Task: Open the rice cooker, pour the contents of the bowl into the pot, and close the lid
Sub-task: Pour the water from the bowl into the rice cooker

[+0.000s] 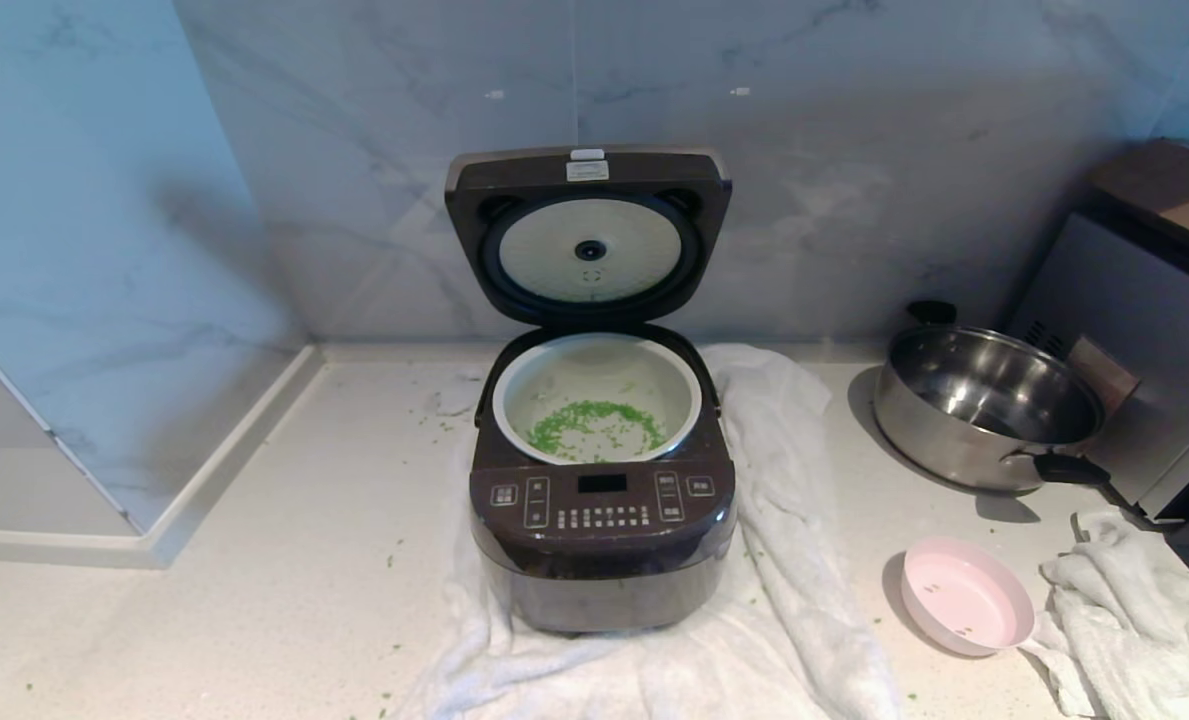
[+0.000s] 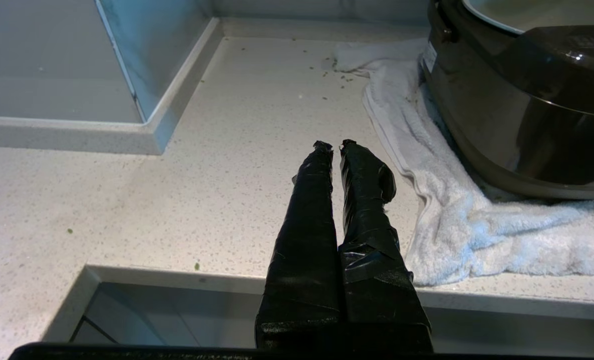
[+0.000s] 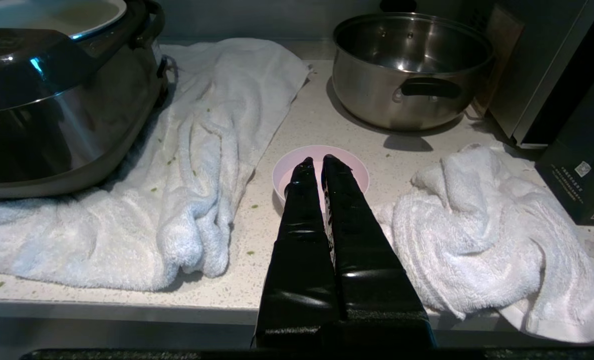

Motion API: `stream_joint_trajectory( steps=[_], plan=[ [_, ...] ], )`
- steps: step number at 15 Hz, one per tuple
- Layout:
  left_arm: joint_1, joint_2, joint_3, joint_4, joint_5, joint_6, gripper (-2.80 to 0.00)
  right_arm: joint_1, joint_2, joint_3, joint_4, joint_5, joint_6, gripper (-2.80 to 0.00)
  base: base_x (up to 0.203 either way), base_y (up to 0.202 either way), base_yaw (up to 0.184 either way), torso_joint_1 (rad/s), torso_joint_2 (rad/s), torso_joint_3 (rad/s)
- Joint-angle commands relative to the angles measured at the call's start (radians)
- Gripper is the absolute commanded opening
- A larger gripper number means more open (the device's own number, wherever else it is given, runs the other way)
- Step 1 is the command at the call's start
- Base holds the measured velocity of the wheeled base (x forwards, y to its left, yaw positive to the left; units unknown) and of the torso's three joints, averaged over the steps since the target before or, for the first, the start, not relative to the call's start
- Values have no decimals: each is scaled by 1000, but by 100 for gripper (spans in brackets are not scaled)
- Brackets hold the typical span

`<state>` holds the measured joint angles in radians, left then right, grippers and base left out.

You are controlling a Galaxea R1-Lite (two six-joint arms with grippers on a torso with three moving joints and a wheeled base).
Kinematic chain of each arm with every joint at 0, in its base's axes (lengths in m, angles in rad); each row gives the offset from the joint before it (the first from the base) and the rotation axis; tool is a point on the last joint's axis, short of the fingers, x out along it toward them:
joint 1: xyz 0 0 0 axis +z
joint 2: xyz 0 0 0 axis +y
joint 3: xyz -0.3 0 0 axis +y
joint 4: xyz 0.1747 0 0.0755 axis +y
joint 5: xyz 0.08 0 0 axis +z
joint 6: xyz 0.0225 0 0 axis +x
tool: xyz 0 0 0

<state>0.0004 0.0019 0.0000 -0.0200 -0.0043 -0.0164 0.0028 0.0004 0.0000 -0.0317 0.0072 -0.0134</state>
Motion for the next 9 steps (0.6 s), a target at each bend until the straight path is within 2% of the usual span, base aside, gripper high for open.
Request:
stream_joint_trajectory(
  steps=[1, 7, 9],
  plan=[
    [0, 0, 8, -1, 0, 0, -280, 0, 0, 15, -1, 0, 0, -280, 0, 0, 0, 0, 0, 0],
    [0, 0, 9, -9, -2, 0, -280, 0, 0, 15, -1, 0, 0, -280, 0, 0, 0, 0, 0, 0],
    [0, 0, 9, -9, 0, 0, -280, 0, 0, 15, -1, 0, 0, -280, 113, 0, -2, -4, -5, 3]
  ],
)
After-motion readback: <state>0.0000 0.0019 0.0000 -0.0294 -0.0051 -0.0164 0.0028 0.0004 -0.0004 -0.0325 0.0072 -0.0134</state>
